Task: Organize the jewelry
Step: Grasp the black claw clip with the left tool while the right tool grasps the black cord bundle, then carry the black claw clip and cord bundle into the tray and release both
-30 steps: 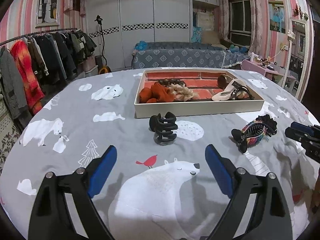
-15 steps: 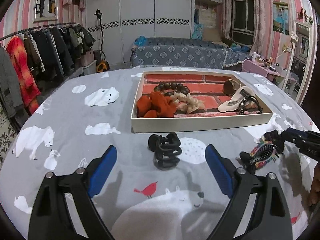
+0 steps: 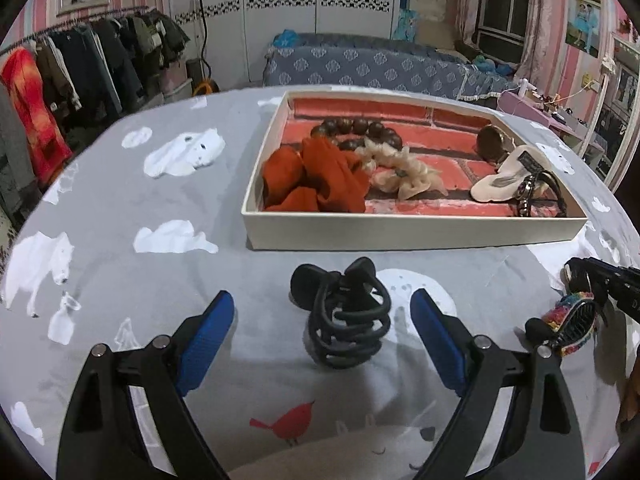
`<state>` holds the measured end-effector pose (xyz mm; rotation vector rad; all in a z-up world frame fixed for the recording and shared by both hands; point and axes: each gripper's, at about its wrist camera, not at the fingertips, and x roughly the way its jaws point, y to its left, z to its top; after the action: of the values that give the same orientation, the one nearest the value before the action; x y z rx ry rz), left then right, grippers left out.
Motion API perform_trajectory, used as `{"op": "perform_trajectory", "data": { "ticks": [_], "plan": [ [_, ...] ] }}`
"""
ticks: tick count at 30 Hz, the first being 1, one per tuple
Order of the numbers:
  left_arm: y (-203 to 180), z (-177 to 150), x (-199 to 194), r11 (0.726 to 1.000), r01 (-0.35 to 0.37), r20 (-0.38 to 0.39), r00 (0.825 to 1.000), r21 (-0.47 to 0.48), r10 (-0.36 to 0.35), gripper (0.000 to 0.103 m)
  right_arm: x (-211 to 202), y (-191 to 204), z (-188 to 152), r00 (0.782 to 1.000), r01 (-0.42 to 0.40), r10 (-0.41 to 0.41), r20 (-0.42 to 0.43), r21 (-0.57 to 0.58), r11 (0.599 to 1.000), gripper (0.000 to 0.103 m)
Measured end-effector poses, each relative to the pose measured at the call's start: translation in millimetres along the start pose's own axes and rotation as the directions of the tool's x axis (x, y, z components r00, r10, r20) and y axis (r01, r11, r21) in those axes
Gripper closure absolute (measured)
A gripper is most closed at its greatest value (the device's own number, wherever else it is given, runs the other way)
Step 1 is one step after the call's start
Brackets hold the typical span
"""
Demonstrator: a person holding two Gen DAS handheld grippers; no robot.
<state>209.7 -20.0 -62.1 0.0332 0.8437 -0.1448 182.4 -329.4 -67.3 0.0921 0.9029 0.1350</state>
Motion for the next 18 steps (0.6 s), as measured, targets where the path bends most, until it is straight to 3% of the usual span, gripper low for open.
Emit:
{"op": "perform_trajectory", "data": {
  "ticks": [2, 4, 9, 18],
  "plan": [
    [1, 0, 3, 1.0, 0.022, -0.011, 1.0, -0.006, -0.022, 0.028, -1, -2, 0, 1.0, -0.001, 0.001, 0.006, 0.006, 1.0, 0.092],
    [1, -1, 4, 0.999, 0.035, -0.023, 0.999, -0.003, -0.035, 0.049, -3, -5, 2, 1.0, 0.018, -0.018, 0.022, 0.011, 1.0, 0.093],
    [-4, -4, 1, 0.998, 0.054, -0.028, 0.998, 0.029, -0.054, 0.066, -9, -23, 4, 0.993, 0.105, -0.106, 0.043, 0.029, 0.994, 0.093],
    [0, -9, -12, 0.999, 0.042, -0.004, 0.999, 0.033, -0.042, 0.067, -33, -29, 0, 0.992, 0.077, -0.08, 0.098, 0.029, 0.997, 0.093]
  ]
}}
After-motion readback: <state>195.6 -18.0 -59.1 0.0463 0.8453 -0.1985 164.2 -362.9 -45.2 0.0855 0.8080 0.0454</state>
